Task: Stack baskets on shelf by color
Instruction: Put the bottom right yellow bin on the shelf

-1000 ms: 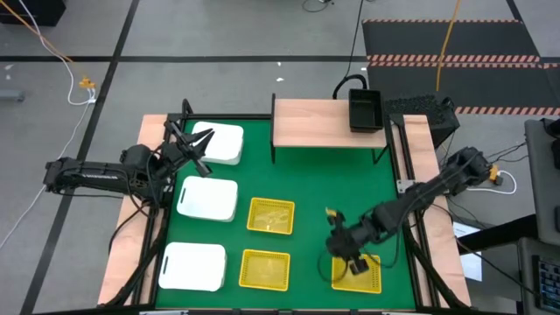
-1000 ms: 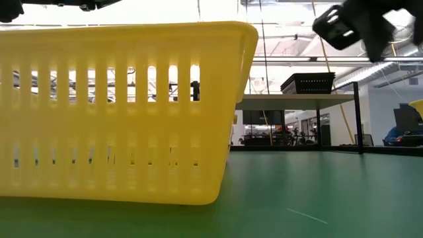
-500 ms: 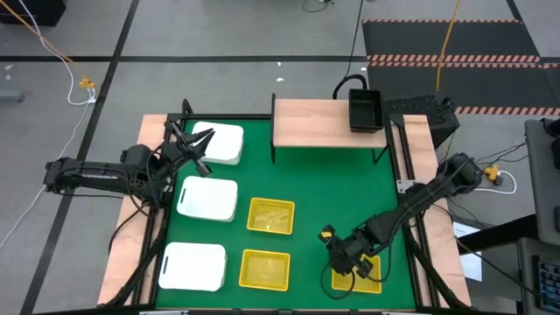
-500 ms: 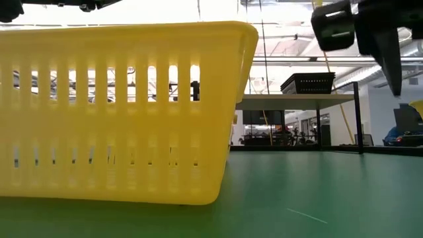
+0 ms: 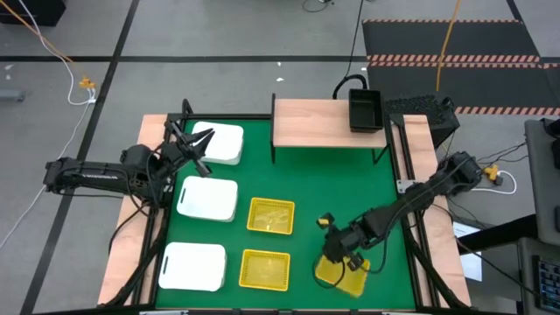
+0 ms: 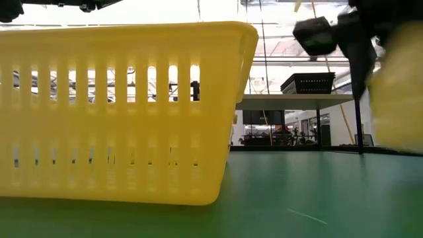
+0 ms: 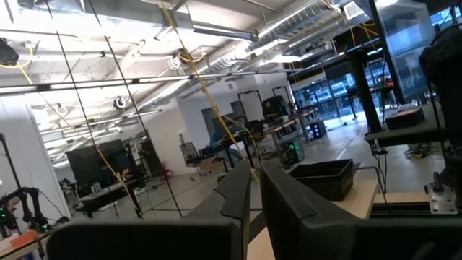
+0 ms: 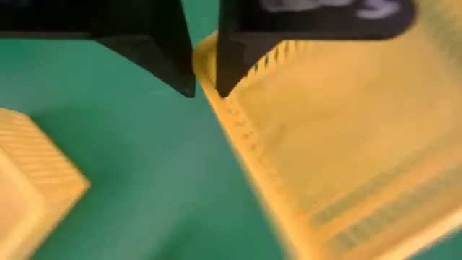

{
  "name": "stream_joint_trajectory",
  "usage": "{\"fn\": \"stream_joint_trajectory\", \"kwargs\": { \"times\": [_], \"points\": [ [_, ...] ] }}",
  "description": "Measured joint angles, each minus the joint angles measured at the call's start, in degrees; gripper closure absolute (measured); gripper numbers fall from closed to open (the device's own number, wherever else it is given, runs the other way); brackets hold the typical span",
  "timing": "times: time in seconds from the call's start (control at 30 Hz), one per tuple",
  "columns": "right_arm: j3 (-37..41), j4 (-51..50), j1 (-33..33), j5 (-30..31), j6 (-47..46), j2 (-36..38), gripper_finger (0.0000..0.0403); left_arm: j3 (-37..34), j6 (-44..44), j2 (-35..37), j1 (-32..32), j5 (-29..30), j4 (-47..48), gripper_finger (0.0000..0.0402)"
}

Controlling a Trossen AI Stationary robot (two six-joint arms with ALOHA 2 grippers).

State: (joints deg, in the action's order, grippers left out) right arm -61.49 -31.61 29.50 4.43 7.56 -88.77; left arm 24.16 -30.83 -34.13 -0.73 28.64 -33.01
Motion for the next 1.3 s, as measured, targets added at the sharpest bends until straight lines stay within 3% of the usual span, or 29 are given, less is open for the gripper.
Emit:
{"fn": "stream_joint_trajectory", "kwargs": {
  "times": [0.23, 0.37, 0.8, 1.0, 1.3],
  "points": [
    [0.00, -1.19, -3.99, 6.99, -9.81, 4.43, 0.0391, 0.00, -0.04, 0.00, 0.00, 0.00, 0.02, 0.0364],
    [0.00, -4.08, -6.37, 7.72, -14.29, 5.39, 0.0397, 0.00, -0.25, 0.02, 0.00, -0.01, 0.09, 0.0364],
    [0.00, -5.04, -11.57, 5.55, -22.02, 12.28, 0.0400, 0.00, -0.35, 0.00, 0.00, 0.00, 0.04, 0.0364],
    [0.00, -11.45, -14.34, 6.05, -22.37, 15.69, 0.0401, 0.00, -0.38, 0.00, 0.00, -0.01, 0.04, 0.0364],
    [4.79, -16.85, -20.20, -0.48, -28.50, 12.90, 0.0402, 0.00, -0.39, 0.00, 0.00, -0.01, -0.11, 0.0364]
  ]
}}
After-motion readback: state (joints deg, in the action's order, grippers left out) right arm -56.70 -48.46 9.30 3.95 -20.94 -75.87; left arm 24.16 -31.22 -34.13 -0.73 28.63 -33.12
